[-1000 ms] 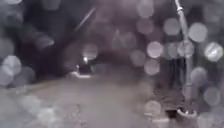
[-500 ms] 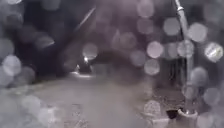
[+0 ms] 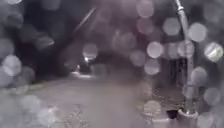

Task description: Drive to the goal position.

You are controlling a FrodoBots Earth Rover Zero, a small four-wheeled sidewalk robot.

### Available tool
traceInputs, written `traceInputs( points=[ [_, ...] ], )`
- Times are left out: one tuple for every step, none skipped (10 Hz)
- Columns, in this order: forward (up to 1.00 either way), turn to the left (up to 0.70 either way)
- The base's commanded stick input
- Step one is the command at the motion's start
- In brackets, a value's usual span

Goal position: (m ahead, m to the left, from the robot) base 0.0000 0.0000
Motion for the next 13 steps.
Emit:
traceInputs(
  points=[
    [0.00, 0.43],
    [0.00, 0.03],
    [0.00, 0.00],
    [0.00, 0.00],
    [0.00, 0.00],
    [0.00, 0.00],
    [0.00, 0.00],
    [0.00, 0.00],
    [0.00, 0.00],
    [0.00, 0.15],
    [0.00, 0.41],
    [0.00, 0.45],
    [0.00, 0.45]
  ],
)
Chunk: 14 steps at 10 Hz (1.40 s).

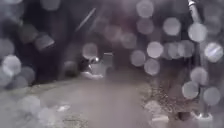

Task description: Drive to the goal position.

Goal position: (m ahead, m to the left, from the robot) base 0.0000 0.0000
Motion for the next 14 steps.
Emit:
traceInputs(
  points=[
    [0.00, 0.13],
    [0.00, 0.04],
    [0.00, 0.00],
    [0.00, 0.00],
    [0.00, 0.00],
    [0.00, 0.00],
    [0.00, 0.11],
    [0.00, 0.35],
    [0.00, 0.45],
    [0.00, 0.45],
    [0.00, 0.45],
    [0.00, 0.45],
    [0.00, 0.45],
    [0.00, 0.43]
  ],
)
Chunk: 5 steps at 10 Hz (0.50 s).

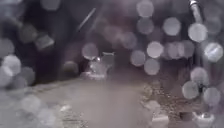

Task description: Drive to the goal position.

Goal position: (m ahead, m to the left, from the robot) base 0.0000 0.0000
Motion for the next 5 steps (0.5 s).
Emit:
traceInputs(
  points=[
    [0.00, 0.36],
    [0.00, 0.00],
    [0.00, 0.00],
    [0.00, 0.00],
    [0.00, 0.00]
  ],
)
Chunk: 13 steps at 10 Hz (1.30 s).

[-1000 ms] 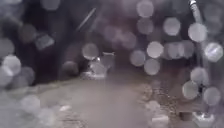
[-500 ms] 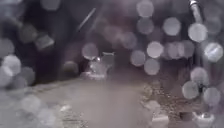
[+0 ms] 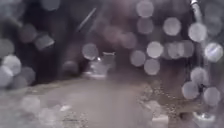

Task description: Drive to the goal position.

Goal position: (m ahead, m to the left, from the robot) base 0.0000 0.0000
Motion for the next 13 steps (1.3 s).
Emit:
traceInputs(
  points=[
    [0.00, 0.00],
    [0.00, 0.00],
    [0.00, 0.00],
    [0.00, 0.01],
    [0.00, 0.08],
    [0.00, 0.40],
    [0.00, 0.37],
    [0.00, 0.07],
    [0.00, 0.00],
    [0.00, 0.00],
    [0.00, 0.00],
    [0.00, 0.00],
    [0.00, 0.00]
  ],
)
